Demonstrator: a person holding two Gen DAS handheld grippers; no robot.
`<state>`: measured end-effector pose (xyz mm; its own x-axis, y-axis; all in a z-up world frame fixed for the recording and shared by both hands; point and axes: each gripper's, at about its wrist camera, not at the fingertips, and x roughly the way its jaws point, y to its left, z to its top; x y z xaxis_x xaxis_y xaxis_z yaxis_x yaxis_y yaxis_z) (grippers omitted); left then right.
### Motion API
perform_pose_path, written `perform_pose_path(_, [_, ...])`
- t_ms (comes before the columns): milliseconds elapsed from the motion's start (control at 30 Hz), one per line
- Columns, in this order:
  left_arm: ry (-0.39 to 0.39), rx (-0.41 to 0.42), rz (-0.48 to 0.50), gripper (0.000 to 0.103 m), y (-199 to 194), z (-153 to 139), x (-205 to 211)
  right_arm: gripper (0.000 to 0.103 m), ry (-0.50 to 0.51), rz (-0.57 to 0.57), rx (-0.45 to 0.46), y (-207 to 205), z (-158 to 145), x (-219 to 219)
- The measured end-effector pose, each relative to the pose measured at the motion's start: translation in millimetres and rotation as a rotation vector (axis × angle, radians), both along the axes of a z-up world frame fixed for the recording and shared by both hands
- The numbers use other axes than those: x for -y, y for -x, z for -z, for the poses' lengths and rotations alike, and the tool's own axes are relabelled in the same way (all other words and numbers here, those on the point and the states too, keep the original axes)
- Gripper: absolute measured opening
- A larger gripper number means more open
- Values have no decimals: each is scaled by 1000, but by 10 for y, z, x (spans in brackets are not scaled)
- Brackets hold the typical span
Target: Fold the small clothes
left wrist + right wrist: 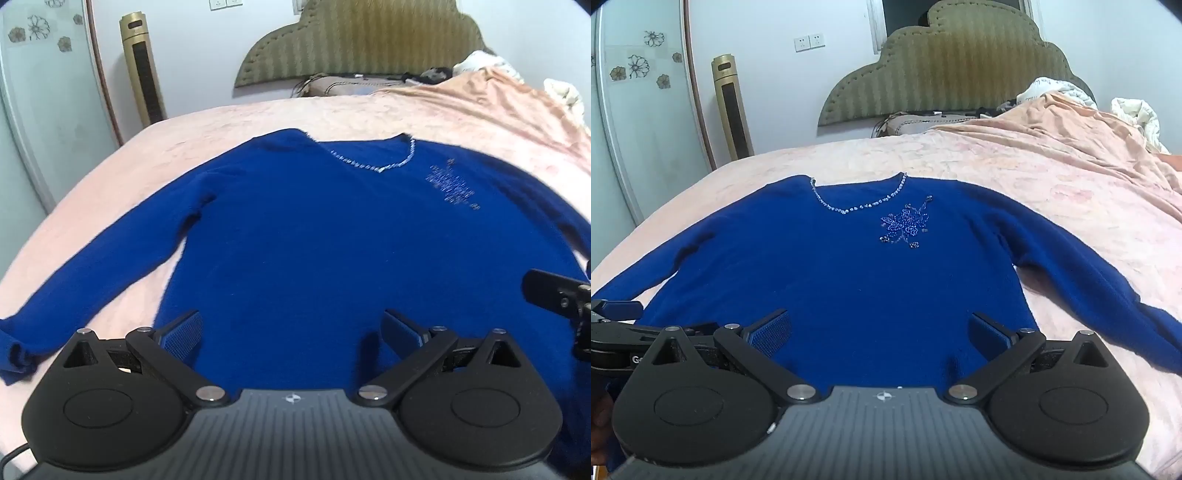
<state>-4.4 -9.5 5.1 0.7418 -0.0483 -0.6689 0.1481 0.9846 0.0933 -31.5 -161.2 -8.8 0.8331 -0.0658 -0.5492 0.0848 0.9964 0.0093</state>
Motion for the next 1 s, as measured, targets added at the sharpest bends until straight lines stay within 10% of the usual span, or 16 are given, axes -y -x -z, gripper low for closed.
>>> perform_pose_path(1000, [9, 18, 19, 103, 23, 30, 183, 103, -128, -7, 12, 152, -68, 360])
